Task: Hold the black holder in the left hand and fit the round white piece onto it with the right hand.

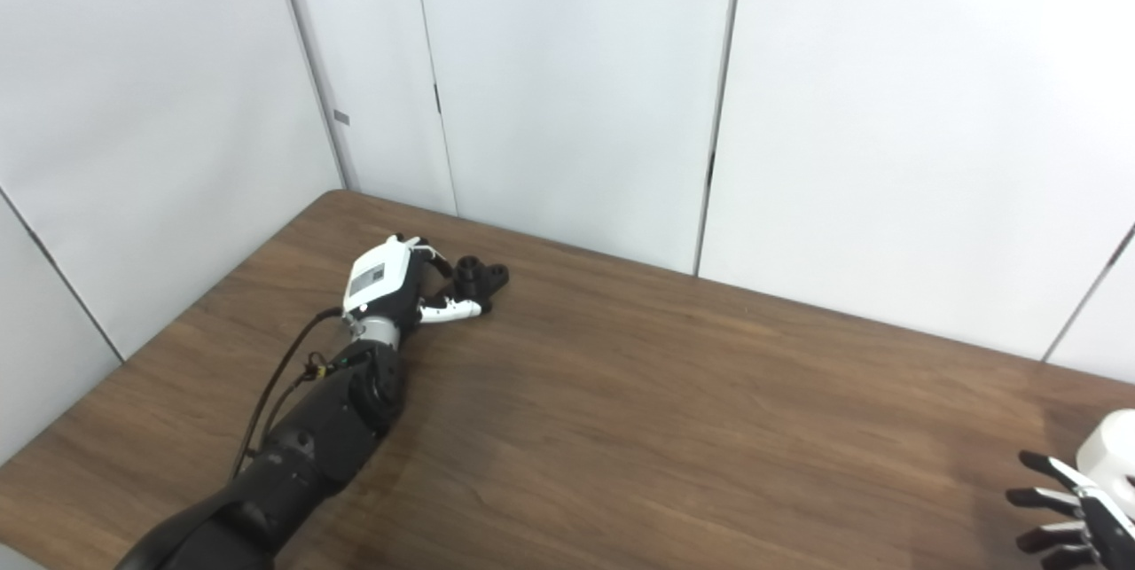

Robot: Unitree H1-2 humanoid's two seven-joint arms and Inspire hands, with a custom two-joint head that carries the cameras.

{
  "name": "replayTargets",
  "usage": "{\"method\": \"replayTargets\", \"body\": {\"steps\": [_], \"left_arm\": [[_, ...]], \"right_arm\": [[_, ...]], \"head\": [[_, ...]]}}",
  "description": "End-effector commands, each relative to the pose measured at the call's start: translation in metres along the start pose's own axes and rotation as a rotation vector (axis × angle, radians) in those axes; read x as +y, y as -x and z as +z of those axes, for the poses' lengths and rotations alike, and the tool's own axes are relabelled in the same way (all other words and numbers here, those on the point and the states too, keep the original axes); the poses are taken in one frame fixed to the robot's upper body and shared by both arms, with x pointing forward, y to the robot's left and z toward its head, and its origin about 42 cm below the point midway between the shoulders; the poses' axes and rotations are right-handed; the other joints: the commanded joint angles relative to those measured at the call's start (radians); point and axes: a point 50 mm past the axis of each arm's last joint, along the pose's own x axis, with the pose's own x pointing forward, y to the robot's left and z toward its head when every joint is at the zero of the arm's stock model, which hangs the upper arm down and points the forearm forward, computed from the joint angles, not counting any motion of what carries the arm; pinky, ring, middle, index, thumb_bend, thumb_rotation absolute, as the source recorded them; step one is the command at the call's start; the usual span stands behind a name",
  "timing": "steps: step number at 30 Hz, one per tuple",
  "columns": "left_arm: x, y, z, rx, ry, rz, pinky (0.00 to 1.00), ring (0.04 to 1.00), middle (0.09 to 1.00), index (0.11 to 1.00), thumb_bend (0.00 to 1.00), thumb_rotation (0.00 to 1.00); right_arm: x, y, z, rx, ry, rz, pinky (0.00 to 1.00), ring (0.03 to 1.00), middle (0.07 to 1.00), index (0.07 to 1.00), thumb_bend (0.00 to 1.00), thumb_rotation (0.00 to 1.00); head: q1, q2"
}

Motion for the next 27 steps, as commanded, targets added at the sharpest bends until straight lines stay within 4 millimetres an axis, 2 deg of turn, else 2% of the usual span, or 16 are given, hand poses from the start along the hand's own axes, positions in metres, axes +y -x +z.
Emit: {"method": "replayTargets", "body": {"steps": [1,3,6,7,8,10,14,20,23,27], "left_arm": [[0.002,-0.004,0.003,-0.027,-0.011,-0.033,0.87,0.912,0.781,0.528,0.74,0.37],[0.0,-0.002,0.004,-0.039,-0.002,-0.042,0.85,0.901,0.776,0.518,0.73,0.35],[-0.001,0.001,0.007,-0.067,0.03,-0.045,0.85,0.898,0.791,0.485,0.79,0.27],[-0.001,0.001,0.007,-0.071,0.035,-0.048,0.86,0.908,0.803,0.484,0.66,0.18],[-0.001,0.001,0.008,-0.073,0.039,-0.05,0.88,0.918,0.813,0.482,0.58,0.12],[0.0,0.001,0.011,-0.094,0.038,-0.049,0.87,0.923,0.82,0.48,0.54,0.08],[0.001,0.003,0.014,-0.113,0.053,-0.044,0.87,0.929,0.824,0.479,0.52,0.07],[0.0,0.006,0.016,-0.119,0.09,-0.063,0.94,0.963,0.846,0.479,0.52,0.07],[-0.005,0.016,0.019,-0.169,0.121,-0.094,0.99,0.981,0.86,0.479,0.52,0.07],[-0.014,0.032,0.027,-0.255,0.134,-0.149,1.0,0.993,0.867,0.48,0.53,0.06]], "right_arm": [[-0.016,-0.01,0.01,-0.046,0.011,-0.037,0.42,0.526,0.675,0.798,0.59,0.01],[-0.016,-0.01,0.01,-0.043,0.012,-0.035,0.43,0.53,0.68,0.801,0.59,0.02],[-0.017,-0.011,0.01,-0.044,0.012,-0.036,0.43,0.531,0.681,0.803,0.59,0.0],[-0.017,-0.012,0.01,-0.043,0.012,-0.037,0.43,0.533,0.68,0.803,0.59,0.01],[-0.017,-0.012,0.01,-0.043,0.012,-0.038,0.44,0.535,0.679,0.802,0.59,0.01],[-0.017,-0.013,0.011,-0.048,0.011,-0.04,0.43,0.537,0.679,0.802,0.59,0.01],[-0.017,-0.014,0.011,-0.051,0.01,-0.044,0.43,0.537,0.678,0.801,0.59,0.0],[-0.015,-0.015,0.012,-0.055,0.02,-0.05,0.43,0.525,0.675,0.802,0.59,0.01],[-0.016,-0.016,0.014,-0.053,0.025,-0.049,0.42,0.522,0.675,0.803,0.58,0.04],[-0.015,-0.019,0.021,-0.05,0.027,-0.047,0.42,0.522,0.673,0.8,0.58,0.01]], "head": [[0.0,0.002],[0.002,0.002],[0.003,0.002],[0.003,0.001],[0.003,0.001],[0.003,0.002],[-0.001,0.004],[-0.021,0.003],[-0.033,0.005],[-0.053,0.009]]}}
